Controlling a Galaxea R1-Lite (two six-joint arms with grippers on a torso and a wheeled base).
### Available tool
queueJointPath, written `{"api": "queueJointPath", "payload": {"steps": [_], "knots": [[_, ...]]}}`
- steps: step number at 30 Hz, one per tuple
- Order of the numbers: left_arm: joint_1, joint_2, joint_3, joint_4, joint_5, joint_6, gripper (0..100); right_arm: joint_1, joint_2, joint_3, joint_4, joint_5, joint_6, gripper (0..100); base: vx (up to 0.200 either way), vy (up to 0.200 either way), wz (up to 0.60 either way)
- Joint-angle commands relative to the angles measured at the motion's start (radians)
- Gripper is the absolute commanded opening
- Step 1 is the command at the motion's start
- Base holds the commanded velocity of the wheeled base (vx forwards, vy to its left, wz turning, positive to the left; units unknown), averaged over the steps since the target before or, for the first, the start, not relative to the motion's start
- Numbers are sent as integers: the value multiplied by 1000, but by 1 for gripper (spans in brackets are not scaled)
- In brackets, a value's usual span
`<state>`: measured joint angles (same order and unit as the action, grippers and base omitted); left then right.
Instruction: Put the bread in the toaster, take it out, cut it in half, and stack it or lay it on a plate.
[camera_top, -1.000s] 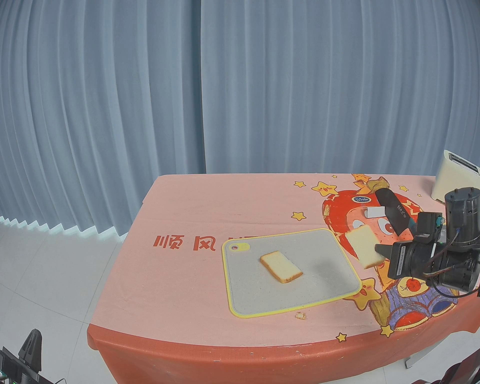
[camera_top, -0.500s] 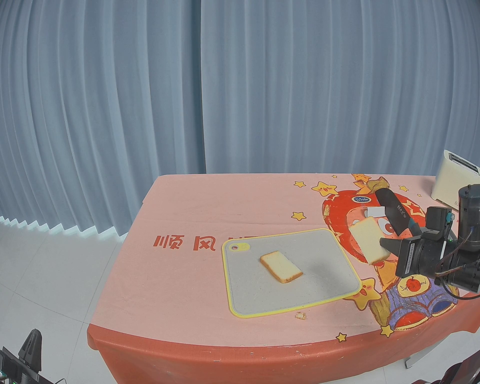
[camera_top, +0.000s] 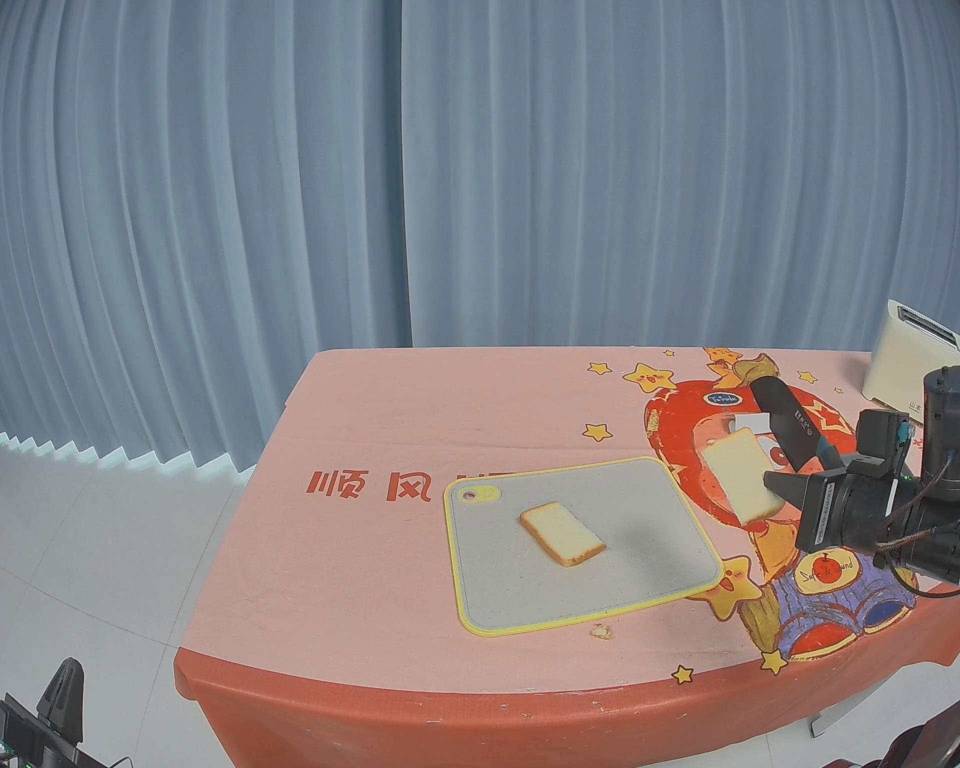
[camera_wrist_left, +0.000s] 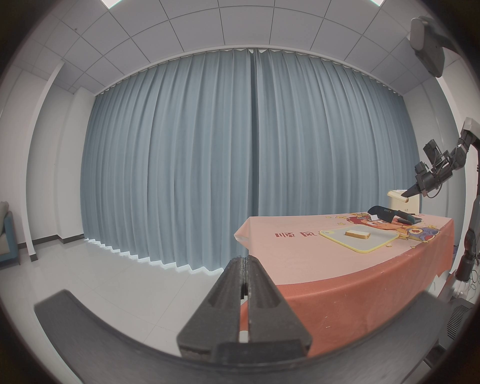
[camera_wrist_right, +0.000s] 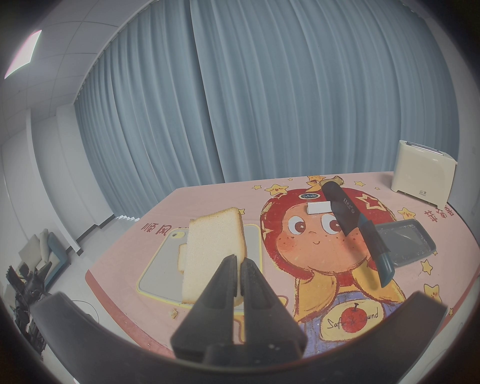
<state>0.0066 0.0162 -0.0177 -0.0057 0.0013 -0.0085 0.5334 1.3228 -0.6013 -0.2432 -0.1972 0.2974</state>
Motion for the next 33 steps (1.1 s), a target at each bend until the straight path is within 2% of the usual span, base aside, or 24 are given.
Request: {"api": "queueJointPath", "payload": {"steps": [1, 3, 33], "knots": [[0, -16, 18, 0, 0, -1, 0, 2, 3, 3, -1, 1, 0, 0, 0, 0, 0], [0, -16, 18, 0, 0, -1, 0, 0, 4, 5, -1, -1, 0, 0, 0, 0, 0], [0, -16, 18, 0, 0, -1, 0, 2, 6, 9, 1, -1, 0, 0, 0, -200, 0]]}}
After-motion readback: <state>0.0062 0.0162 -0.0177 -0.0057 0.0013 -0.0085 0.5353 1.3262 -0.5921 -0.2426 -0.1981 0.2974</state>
